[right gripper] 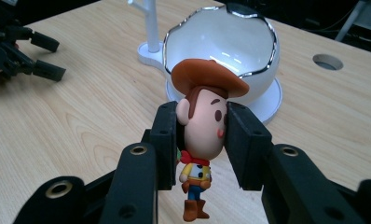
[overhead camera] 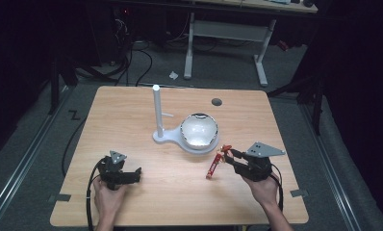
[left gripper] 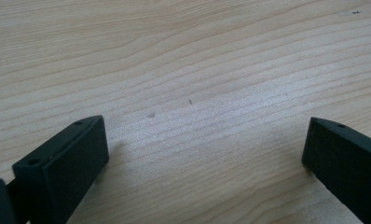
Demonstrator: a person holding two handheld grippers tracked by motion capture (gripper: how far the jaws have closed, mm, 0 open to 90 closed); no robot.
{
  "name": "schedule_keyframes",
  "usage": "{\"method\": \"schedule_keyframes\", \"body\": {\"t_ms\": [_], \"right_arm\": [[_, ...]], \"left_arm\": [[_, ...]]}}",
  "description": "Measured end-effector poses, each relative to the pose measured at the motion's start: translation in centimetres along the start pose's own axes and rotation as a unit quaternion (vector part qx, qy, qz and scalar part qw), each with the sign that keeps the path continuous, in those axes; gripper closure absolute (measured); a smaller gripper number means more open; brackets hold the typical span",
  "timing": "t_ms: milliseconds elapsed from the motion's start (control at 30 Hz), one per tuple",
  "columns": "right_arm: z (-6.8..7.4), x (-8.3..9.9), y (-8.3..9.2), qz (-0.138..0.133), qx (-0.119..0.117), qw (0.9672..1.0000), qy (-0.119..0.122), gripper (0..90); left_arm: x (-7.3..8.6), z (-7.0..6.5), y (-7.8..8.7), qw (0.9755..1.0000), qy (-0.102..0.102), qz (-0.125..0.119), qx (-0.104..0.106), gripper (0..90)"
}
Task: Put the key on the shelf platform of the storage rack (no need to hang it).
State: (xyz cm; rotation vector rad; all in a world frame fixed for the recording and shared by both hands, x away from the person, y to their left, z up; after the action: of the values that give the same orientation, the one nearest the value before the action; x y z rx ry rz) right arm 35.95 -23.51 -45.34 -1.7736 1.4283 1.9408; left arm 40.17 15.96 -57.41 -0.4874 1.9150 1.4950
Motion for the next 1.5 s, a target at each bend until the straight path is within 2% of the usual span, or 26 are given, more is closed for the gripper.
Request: {"method": "schedule_keyframes", "body": {"t_ms": [267,800,1233,1500], "right_arm": [[-0.5,-2.4,0.4,-0.012,-0.005,0.9997,0.022,66.1],[-1.3,-6.5,0.4,-0.035,-0.016,0.9982,0.045,66.1],[-2.5,-9.4,-0.8,-0.041,-0.013,0.9977,0.053,66.1],[-2.7,-9.7,-2.4,-0.032,-0.012,0.9981,0.052,66.1]], "left_arm": [[0.0,0.0,0.0,1.0,0.0,0.0,0.0,0.5],[0.0,0.0,0.0,1.0,0.0,0.0,0.0,0.5],[0.0,0.0,0.0,1.0,-0.001,0.001,0.001,0.6],[0.0,0.0,0.0,1.0,-0.001,0.001,0.001,0.6]]}}
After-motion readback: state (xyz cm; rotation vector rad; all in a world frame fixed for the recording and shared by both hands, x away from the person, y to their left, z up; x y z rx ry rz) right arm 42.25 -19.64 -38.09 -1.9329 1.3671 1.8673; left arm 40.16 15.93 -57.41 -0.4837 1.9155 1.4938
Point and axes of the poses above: each handheld gripper's, and its own axes: y roughly backward along the jaws, x roughly out of its underside, z roughly to its left, the point moved 5 cm from there along -y, roughly forward along the jaws, and after that the axes turned 10 degrees about y, right-handed, at the moved point
